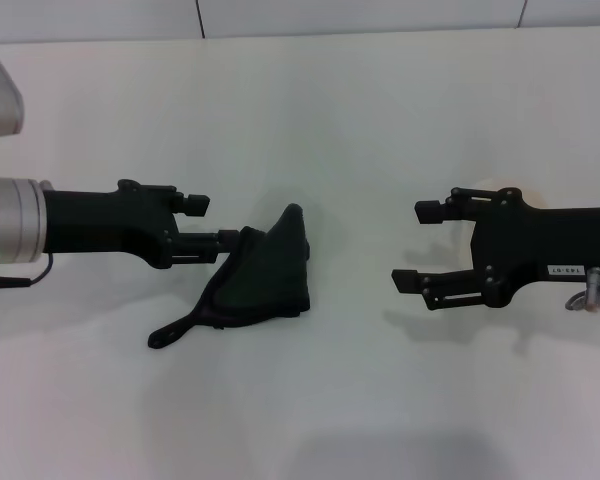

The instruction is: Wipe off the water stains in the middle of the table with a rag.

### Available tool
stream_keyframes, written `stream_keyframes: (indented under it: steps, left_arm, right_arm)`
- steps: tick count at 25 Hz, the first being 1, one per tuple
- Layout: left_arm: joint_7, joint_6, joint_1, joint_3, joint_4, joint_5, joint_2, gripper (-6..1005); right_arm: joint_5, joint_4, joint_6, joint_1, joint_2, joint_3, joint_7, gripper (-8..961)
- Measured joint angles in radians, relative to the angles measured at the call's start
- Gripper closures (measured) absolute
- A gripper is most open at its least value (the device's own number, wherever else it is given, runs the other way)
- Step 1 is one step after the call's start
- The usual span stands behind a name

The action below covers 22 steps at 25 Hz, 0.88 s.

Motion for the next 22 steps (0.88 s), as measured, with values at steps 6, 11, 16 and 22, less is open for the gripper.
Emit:
stream_keyframes:
  steps: [6, 11, 16, 22]
  left_arm:
    - [-0.003, 0.104, -0.044, -0.068, 0.015, 0.027, 0.013, 353]
    - [0.025, 0.178, -0.058, -0.096, 0.026, 0.032, 0.016, 123]
    - [0.052, 0.294, -0.057, -0.172, 0.04, 0.03, 0.022, 115]
    - [0.065, 0.454, -0.059, -0.229, 0.041, 0.033, 0.053, 115]
  right_arm:
    - [0.01, 0.003, 0.006, 0.001, 0.0, 0.001, 0.0, 81]
    - [0.01, 0.007, 0.01, 0.001, 0.0, 0.011, 0.0, 81]
    - [0.01, 0.008, 0.011, 0.001, 0.0, 0.028, 0.0, 81]
    - [0.005, 0.007, 0.008, 0.001, -0.001, 0.05, 0.01, 81]
